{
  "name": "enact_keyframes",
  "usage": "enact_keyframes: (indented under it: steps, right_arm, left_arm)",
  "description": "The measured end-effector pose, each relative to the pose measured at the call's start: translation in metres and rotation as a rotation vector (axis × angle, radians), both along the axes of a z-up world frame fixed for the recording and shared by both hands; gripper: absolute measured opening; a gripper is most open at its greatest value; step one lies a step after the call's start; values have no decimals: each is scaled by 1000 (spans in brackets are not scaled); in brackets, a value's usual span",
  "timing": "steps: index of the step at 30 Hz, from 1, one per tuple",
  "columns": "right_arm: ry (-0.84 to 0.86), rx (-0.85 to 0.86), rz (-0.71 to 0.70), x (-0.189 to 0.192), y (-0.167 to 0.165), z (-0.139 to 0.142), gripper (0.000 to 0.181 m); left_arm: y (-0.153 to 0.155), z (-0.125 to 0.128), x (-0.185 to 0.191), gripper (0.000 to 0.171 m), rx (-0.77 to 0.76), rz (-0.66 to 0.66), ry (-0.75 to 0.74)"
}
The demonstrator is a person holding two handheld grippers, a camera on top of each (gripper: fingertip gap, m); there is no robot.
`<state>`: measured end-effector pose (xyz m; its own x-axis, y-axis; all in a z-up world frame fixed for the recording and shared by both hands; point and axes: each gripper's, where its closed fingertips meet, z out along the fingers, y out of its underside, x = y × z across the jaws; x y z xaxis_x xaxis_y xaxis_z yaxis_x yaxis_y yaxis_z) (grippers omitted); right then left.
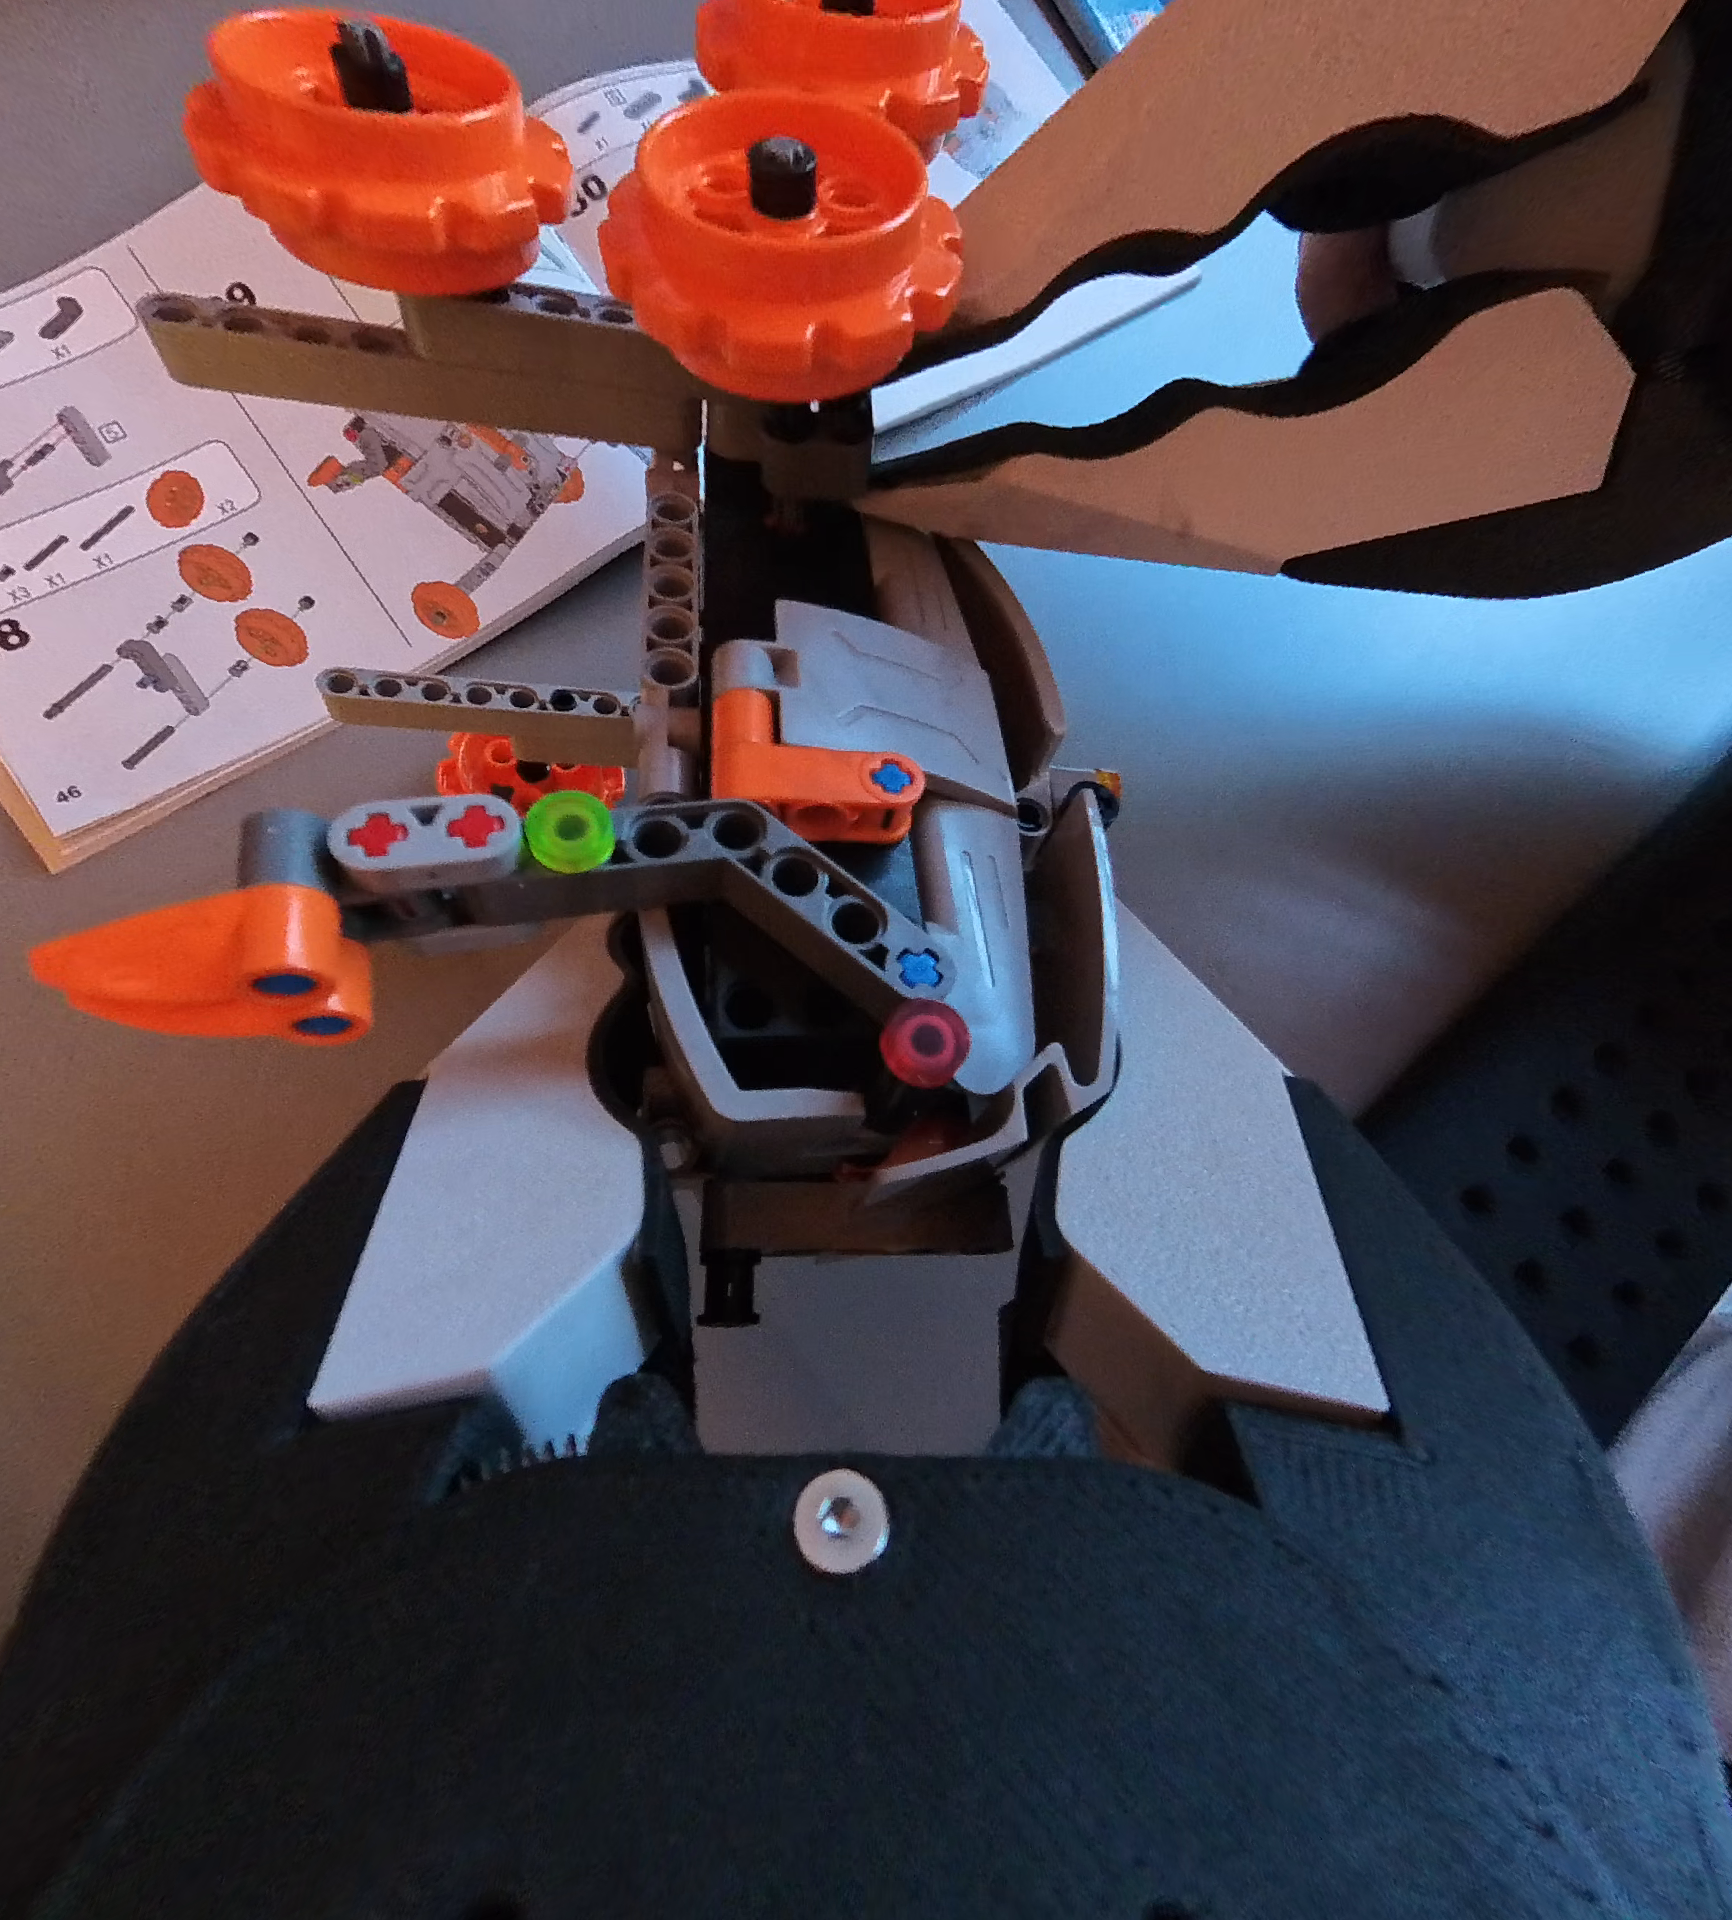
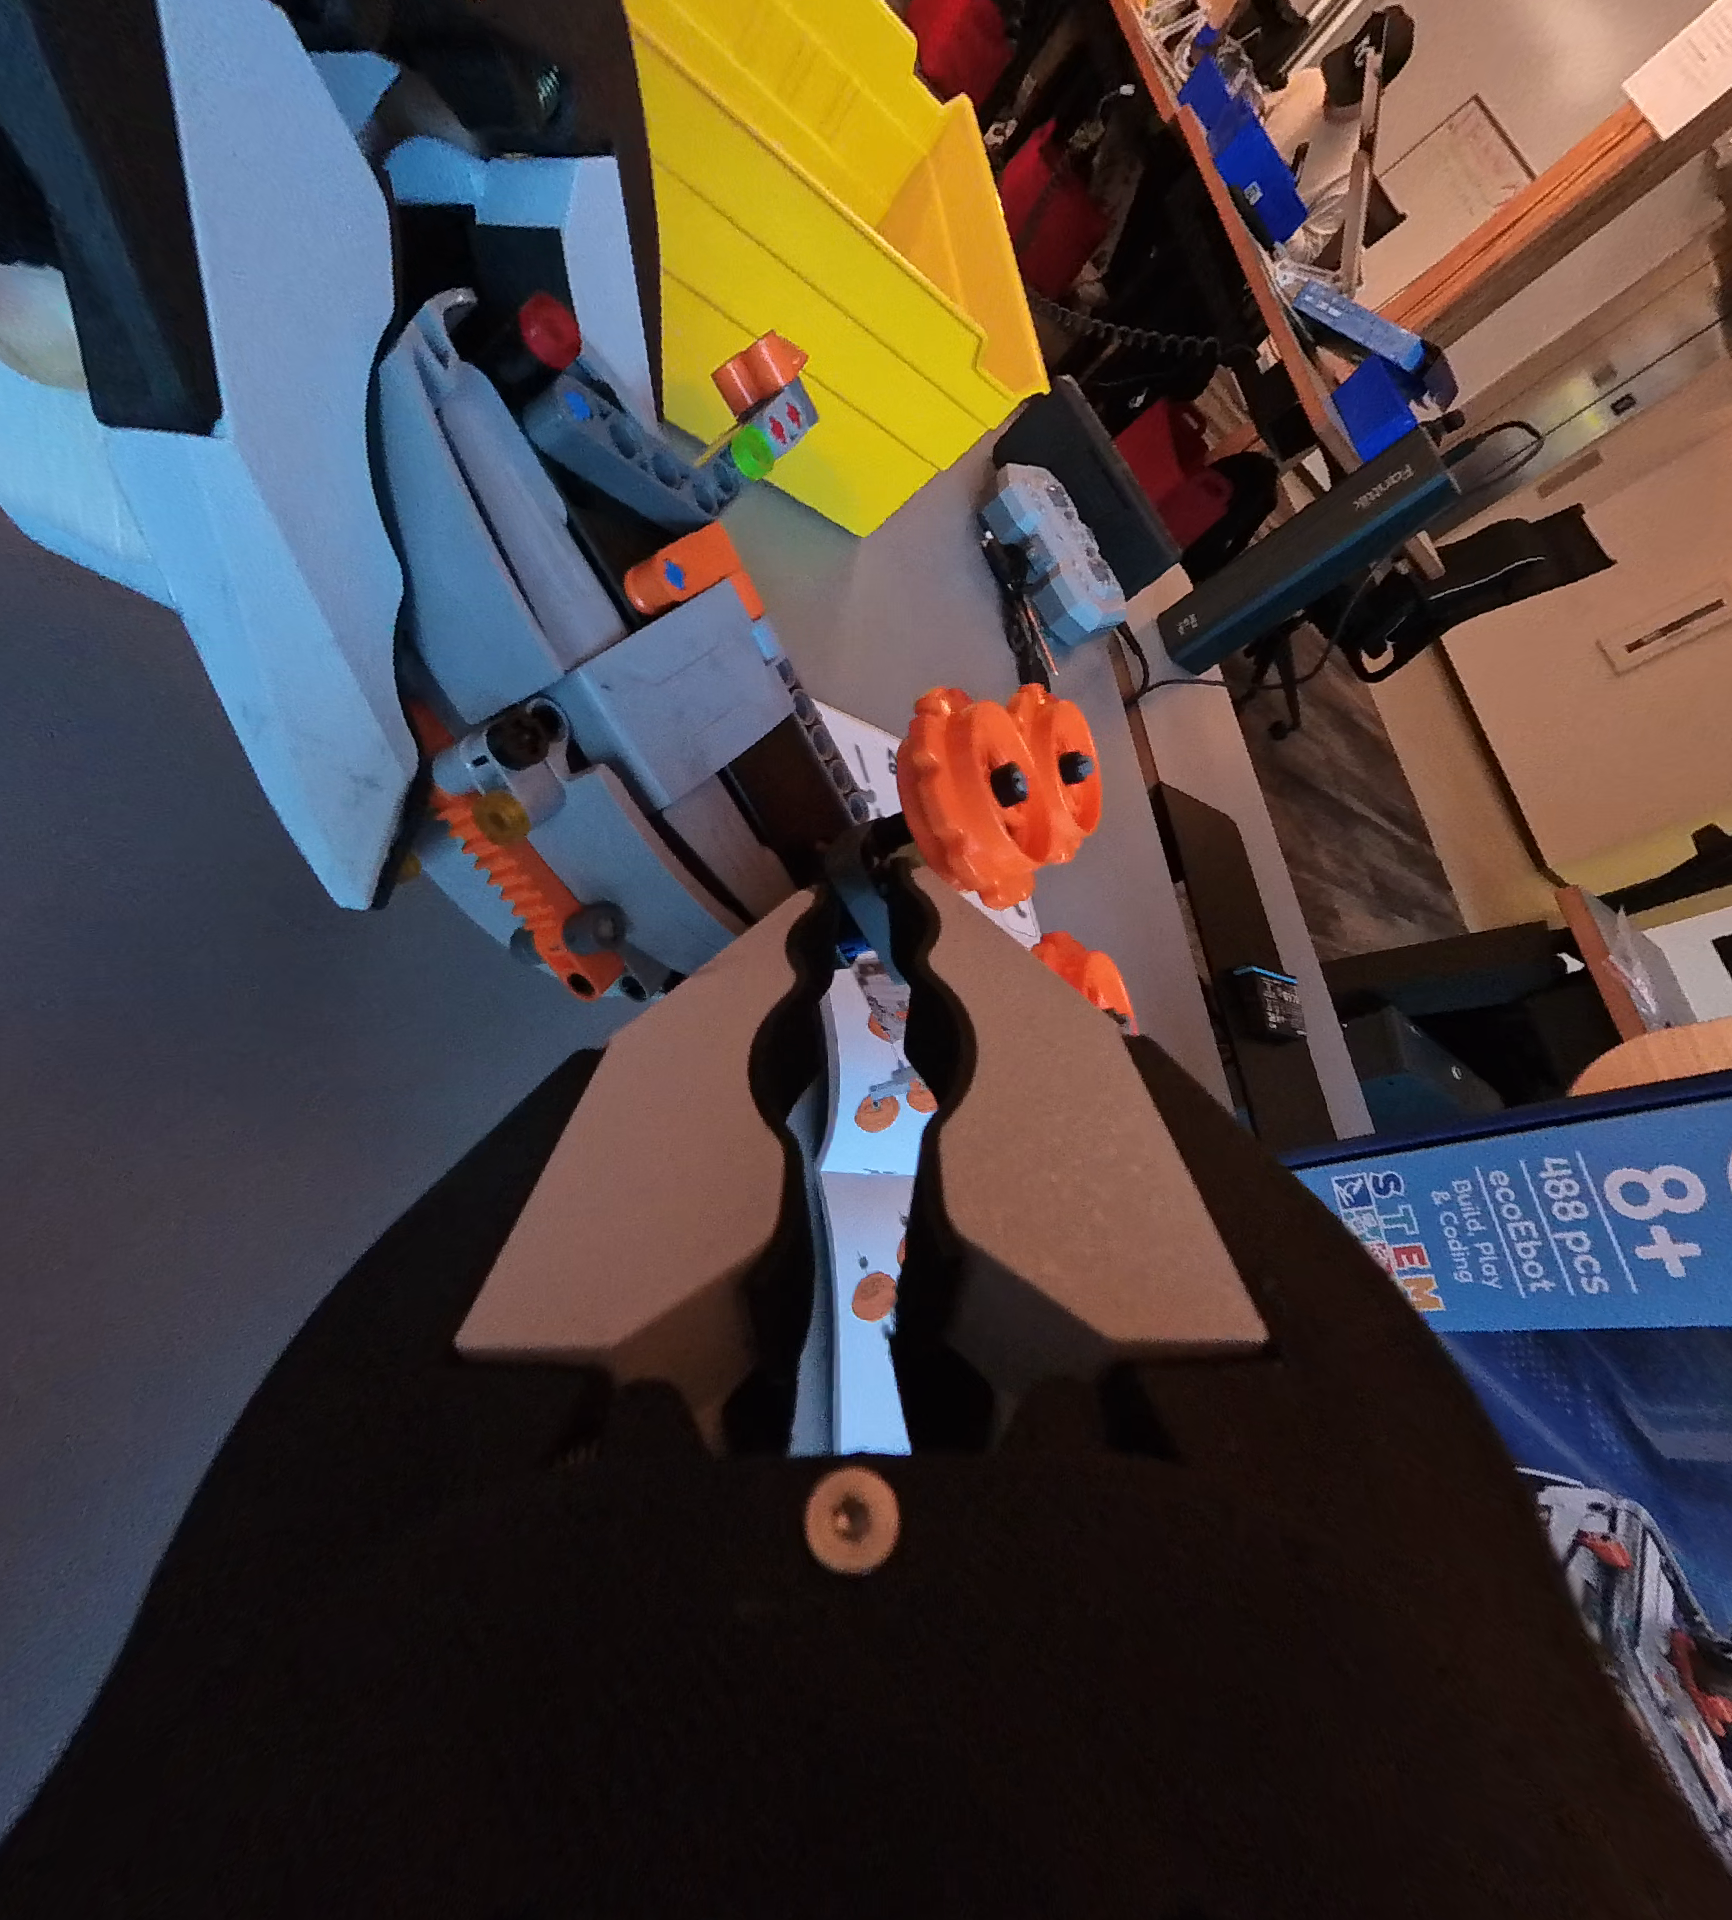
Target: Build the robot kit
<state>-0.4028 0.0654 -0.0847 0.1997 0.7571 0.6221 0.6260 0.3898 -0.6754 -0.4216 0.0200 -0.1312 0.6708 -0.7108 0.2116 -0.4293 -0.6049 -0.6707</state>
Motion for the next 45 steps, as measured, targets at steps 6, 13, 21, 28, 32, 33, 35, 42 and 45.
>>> enact_keyframes:
  steps: [6, 13, 21, 28, 32, 33, 35, 42, 45]
  right_arm:
    - [2, -22, -8, -3, 0, 1, 11]
    - [14, -4, -67, -6, -2, -4, 11]
    - [21, 33, -46, -5, -5, -8, 10]
    - [73, 53, -87, -7, -6, -9, 9]
    - [67, 45, -105, -8, -4, -11, 9]
    - [69, 46, -107, -9, -4, -12, 9]
    - [70, 62, -108, -11, -5, -13, 8]
    - [72, 147, -106, -12, -7, -18, 8]
    - [71, 150, -118, -10, -6, -22, 8]
  left_arm:
    - [1, -1, -1, 78, 24, 14, -22]
    - [3, -7, -6, 78, 97, 39, 5]
    - [4, -13, -7, 78, 163, 34, 44]
    - [6, -18, -7, 78, 225, 66, 28]
    - [9, -22, -7, 78, 269, 81, 28]
    - [9, -25, -7, 78, 285, 79, 40]
    - [8, -31, -7, 79, 307, 68, 71]
    - [9, -39, -8, 83, 349, 35, 75]
    - [9, -41, -8, 88, 347, 41, 92]
